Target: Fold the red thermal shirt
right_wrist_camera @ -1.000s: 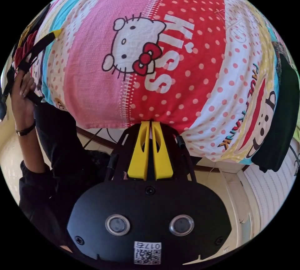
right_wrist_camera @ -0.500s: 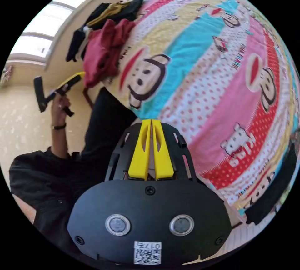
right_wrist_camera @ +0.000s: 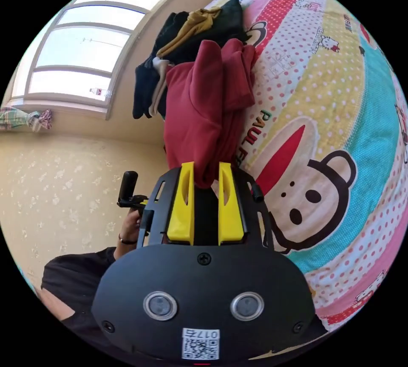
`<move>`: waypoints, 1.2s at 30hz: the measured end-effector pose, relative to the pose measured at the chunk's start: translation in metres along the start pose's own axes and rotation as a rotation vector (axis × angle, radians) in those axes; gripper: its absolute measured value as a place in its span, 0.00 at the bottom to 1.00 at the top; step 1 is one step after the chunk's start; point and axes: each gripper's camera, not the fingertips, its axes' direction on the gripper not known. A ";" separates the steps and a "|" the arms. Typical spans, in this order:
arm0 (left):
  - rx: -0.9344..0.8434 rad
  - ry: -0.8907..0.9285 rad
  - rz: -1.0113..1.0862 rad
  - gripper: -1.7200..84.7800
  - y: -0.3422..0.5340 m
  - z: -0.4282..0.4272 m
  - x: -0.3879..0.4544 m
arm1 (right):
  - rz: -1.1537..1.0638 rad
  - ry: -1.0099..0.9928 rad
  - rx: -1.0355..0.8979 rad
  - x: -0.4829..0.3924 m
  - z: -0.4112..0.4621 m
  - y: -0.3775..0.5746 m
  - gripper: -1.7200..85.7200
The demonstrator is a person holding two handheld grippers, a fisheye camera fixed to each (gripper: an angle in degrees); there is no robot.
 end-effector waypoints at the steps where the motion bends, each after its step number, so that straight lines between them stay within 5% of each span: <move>1: 0.007 -0.022 0.015 0.01 0.000 -0.005 0.006 | -0.064 -0.113 0.023 -0.009 -0.017 0.004 0.08; 5: 0.002 -0.192 0.100 0.01 0.003 -0.023 0.053 | -0.162 -0.325 0.002 -0.024 -0.057 0.006 0.06; 11: 0.050 -0.176 0.218 0.01 0.014 -0.023 0.116 | -0.345 -0.579 0.113 -0.042 -0.141 0.036 0.05; 16: 0.018 -0.194 0.238 0.01 0.023 -0.012 0.142 | -0.323 -0.456 0.493 -0.026 -0.284 0.120 0.05; 25: -0.026 -0.260 0.309 0.01 0.020 0.028 0.192 | -0.503 -0.108 0.854 -0.070 -0.494 0.259 0.04; 36: -0.032 -0.319 0.432 0.01 0.039 0.077 0.226 | -0.627 0.099 0.682 -0.175 -0.587 0.189 0.04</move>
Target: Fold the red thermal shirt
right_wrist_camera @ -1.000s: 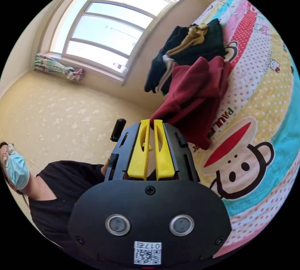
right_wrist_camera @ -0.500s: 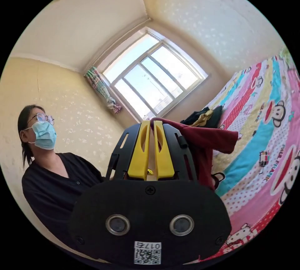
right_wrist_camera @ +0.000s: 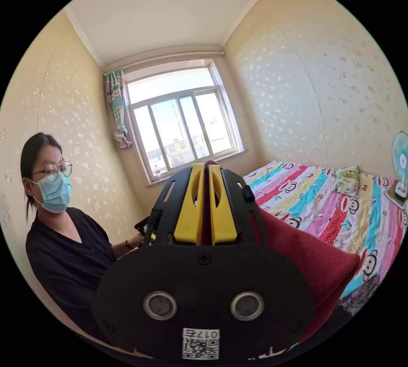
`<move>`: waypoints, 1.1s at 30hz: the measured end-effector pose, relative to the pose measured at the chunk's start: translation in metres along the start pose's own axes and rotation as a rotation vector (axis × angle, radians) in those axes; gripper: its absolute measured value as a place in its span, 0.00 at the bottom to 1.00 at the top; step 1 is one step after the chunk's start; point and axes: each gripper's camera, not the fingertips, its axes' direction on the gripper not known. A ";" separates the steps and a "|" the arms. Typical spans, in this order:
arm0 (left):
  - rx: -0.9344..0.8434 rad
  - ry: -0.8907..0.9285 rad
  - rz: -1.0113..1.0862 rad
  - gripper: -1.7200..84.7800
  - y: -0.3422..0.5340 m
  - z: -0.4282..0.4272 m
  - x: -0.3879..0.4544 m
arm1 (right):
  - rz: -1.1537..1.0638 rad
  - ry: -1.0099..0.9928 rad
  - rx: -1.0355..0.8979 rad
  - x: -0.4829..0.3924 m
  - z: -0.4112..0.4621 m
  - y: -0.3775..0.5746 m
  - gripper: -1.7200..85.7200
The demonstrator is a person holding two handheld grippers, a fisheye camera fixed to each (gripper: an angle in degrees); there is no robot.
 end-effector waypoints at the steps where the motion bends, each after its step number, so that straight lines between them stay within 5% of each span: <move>1: 0.000 0.008 -0.007 0.01 0.001 0.002 -0.001 | 0.003 -0.047 -0.063 0.006 0.027 -0.004 0.04; 9: -0.012 0.047 -0.054 0.01 -0.001 0.028 0.000 | 0.461 -0.117 -0.565 0.077 0.304 0.172 0.04; 14: 0.016 -0.011 -0.024 0.01 0.003 0.030 0.013 | 0.789 -0.466 -0.408 0.102 0.340 0.314 0.04; 20: -0.012 -0.102 -0.097 0.01 -0.001 0.062 0.003 | 0.752 -0.039 -0.415 0.130 0.248 0.288 0.07; 25: -0.021 0.001 -0.042 0.01 -0.034 0.099 0.021 | 0.838 0.809 -0.717 0.195 0.176 0.283 0.17; 27: -0.048 0.009 0.009 0.01 -0.051 0.119 0.039 | 0.931 0.747 -0.852 0.222 0.174 0.319 0.19; 30: -0.096 0.008 0.056 0.01 -0.066 0.143 0.060 | 1.016 0.645 -0.622 0.216 0.140 0.337 0.19; 33: -0.157 -0.004 0.097 0.01 -0.082 0.171 0.077 | 1.063 0.568 -0.743 0.200 0.133 0.333 0.16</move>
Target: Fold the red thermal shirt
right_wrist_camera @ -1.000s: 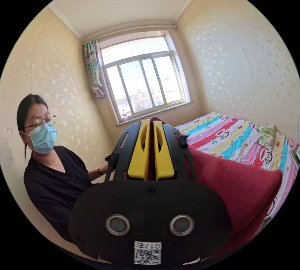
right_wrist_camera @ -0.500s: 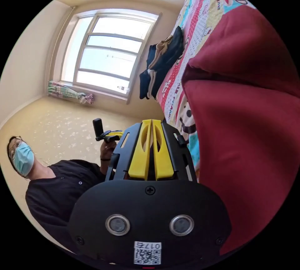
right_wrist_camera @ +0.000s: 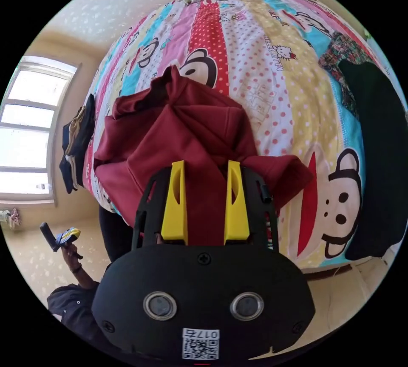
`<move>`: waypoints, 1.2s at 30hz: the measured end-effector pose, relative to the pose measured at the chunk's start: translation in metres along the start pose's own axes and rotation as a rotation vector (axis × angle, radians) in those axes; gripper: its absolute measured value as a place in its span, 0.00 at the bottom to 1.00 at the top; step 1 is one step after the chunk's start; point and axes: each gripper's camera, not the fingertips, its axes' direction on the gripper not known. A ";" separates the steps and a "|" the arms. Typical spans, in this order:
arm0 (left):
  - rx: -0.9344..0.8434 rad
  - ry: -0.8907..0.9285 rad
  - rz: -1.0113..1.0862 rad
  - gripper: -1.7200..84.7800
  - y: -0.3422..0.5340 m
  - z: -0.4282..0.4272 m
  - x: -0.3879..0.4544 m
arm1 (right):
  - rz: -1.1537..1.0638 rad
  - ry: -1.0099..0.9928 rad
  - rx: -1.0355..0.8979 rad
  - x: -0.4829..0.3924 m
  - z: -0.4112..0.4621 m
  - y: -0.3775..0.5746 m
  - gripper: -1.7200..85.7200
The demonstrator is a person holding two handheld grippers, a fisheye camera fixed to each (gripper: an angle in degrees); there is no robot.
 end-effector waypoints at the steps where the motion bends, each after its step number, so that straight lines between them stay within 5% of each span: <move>1: -0.014 0.009 0.014 0.01 -0.005 0.006 0.004 | -0.047 0.008 -0.063 -0.007 -0.003 0.008 0.14; 8: -0.214 0.012 0.309 0.01 -0.088 0.078 0.084 | -0.186 0.167 -0.154 -0.015 -0.040 0.094 0.07; 15: -0.196 -0.209 0.584 0.09 -0.238 0.138 0.191 | -0.137 -0.161 -0.242 0.032 -0.012 0.161 0.06; 23: -0.402 -0.275 0.351 0.13 -0.367 0.320 0.161 | -0.146 -0.181 -0.139 0.048 -0.019 0.198 0.06; 29: -0.316 -0.199 0.329 0.10 -0.377 0.315 0.140 | 0.000 -0.436 0.047 0.120 -0.052 0.242 0.04; 36: -0.079 -0.041 0.402 0.02 -0.344 0.176 0.112 | 0.058 -0.364 0.200 0.154 -0.103 0.238 0.03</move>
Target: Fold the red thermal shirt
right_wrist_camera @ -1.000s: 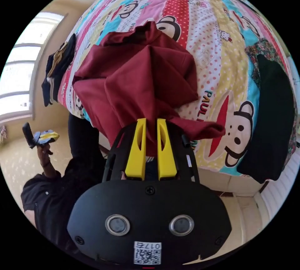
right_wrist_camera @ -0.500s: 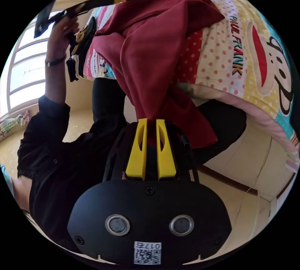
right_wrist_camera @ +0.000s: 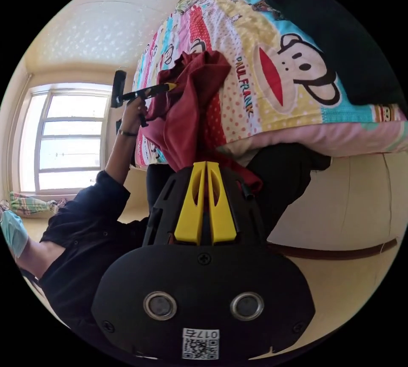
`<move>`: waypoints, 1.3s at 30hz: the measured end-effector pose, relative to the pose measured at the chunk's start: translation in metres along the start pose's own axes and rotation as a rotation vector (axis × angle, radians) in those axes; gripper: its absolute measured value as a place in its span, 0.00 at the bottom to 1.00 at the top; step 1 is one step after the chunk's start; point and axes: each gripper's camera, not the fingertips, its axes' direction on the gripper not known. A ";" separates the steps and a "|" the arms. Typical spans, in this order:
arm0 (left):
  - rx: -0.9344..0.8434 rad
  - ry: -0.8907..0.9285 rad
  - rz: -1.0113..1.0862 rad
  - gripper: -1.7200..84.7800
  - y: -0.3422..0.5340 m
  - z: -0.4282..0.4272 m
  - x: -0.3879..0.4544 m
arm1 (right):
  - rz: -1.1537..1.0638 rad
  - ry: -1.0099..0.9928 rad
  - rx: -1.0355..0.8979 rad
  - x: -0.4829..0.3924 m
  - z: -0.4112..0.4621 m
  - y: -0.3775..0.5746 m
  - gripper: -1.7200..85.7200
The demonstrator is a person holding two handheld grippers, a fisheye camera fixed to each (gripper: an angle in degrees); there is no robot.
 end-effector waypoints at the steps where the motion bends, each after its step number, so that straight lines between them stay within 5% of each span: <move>1: 0.046 -0.011 -0.010 0.02 0.012 -0.019 -0.003 | -0.014 0.017 0.016 -0.003 -0.006 -0.004 0.03; 6: 0.343 -0.269 -0.248 0.02 0.147 -0.169 -0.042 | -0.012 0.062 0.018 0.000 -0.004 -0.015 0.03; 9: 0.382 -0.459 -0.464 0.03 0.221 -0.212 -0.074 | -0.004 -0.025 -0.018 0.008 0.013 -0.021 0.03; 15: 0.421 -0.527 -0.745 0.06 0.308 -0.245 -0.098 | -0.032 -0.082 -0.050 0.000 0.028 -0.024 0.03; 19: 0.464 -0.479 -0.579 0.09 0.263 -0.243 -0.081 | -0.066 -0.028 -0.008 -0.016 0.011 -0.034 0.05; 23: 0.211 -0.198 -0.298 0.10 0.146 -0.194 -0.101 | -0.116 0.043 -0.003 -0.033 -0.002 -0.072 0.09; 26: 0.069 -0.200 -0.188 0.11 0.072 -0.149 -0.121 | -0.138 0.145 0.021 -0.049 -0.006 -0.116 0.11; 34: -0.339 -0.251 -0.266 0.16 -0.003 -0.022 -0.201 | -0.079 0.261 -0.111 -0.054 0.047 -0.218 0.19; 39: -0.163 -0.292 -0.295 0.18 0.033 -0.017 -0.191 | -0.075 0.337 -0.162 -0.027 0.093 -0.215 0.17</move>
